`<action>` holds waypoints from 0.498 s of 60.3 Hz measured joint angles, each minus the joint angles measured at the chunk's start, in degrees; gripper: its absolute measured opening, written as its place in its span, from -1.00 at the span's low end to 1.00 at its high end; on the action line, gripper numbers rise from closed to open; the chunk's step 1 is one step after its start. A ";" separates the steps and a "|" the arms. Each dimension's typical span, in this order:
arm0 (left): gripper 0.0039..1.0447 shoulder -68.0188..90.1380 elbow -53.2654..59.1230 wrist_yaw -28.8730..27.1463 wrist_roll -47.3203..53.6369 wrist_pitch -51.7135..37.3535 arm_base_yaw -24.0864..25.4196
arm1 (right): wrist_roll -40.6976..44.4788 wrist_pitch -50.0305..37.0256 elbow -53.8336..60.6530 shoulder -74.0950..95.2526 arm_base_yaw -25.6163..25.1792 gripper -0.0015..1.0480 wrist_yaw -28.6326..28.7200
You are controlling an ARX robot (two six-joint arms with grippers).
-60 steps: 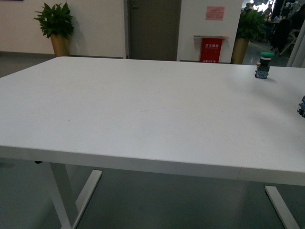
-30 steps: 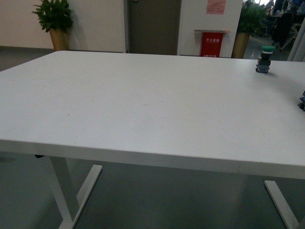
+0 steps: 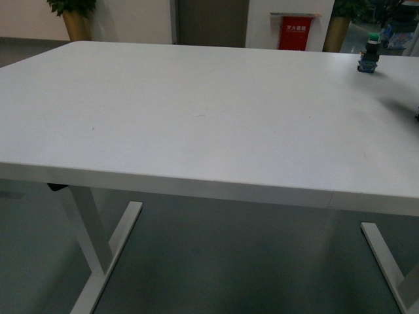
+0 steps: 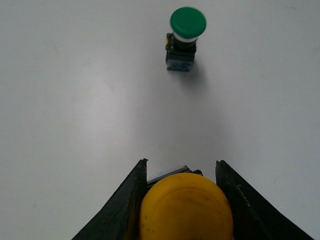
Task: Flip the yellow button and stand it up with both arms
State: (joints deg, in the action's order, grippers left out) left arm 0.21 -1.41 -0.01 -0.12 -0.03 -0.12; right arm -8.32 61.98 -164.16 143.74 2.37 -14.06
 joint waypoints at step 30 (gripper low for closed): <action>0.89 0.00 0.00 0.00 0.00 0.00 0.00 | 0.55 -6.10 -1.36 6.75 -2.67 -0.32 -2.38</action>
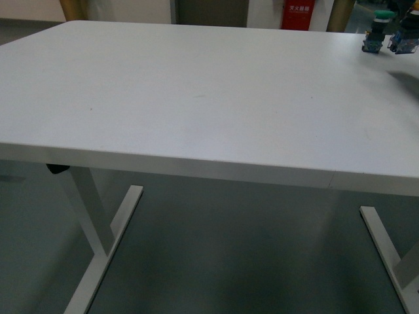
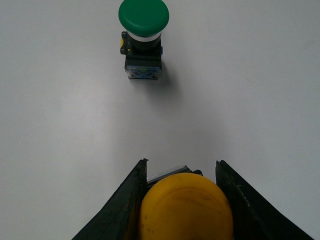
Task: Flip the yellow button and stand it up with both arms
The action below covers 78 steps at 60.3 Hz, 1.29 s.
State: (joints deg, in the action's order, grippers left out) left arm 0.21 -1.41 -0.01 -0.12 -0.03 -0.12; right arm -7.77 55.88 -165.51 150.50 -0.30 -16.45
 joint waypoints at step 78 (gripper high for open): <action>0.89 0.00 0.00 0.00 0.00 0.00 0.00 | -1.49 1.44 -0.15 2.95 -0.33 0.69 0.22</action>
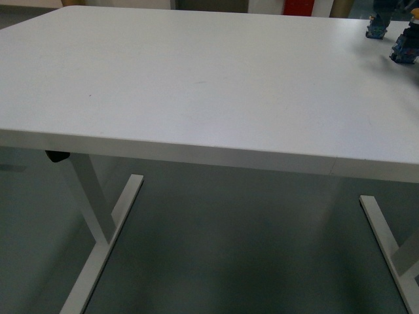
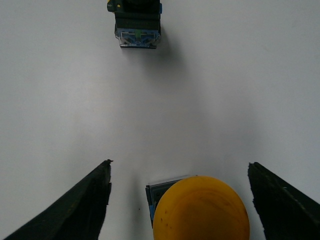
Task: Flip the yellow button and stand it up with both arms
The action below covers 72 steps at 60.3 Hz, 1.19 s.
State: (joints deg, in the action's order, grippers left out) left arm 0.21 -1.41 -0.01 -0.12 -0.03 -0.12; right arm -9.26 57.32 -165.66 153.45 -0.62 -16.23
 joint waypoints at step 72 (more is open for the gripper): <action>0.89 0.00 0.00 0.00 0.00 0.00 0.00 | 8.46 -36.61 80.87 -71.43 -8.79 0.87 37.00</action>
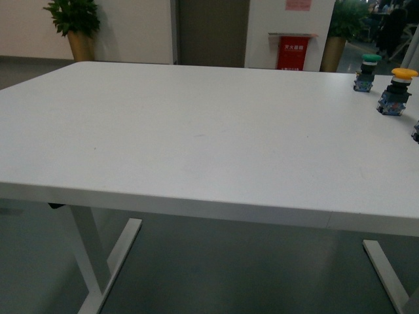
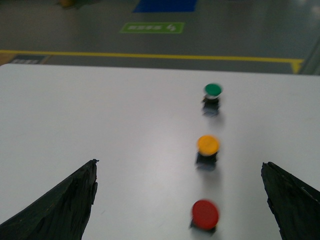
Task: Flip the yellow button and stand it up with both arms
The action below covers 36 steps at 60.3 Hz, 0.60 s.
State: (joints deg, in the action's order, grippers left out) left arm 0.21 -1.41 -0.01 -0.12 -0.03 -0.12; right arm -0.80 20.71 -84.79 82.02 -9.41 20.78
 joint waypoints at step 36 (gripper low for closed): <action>0.89 0.00 0.00 0.00 0.00 0.00 0.00 | -23.37 -8.07 34.10 -44.48 -5.31 0.85 15.91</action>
State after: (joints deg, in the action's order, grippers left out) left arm 0.21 -1.41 -0.01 -0.12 -0.03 -0.12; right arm -24.16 12.64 -50.70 37.54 -14.72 36.69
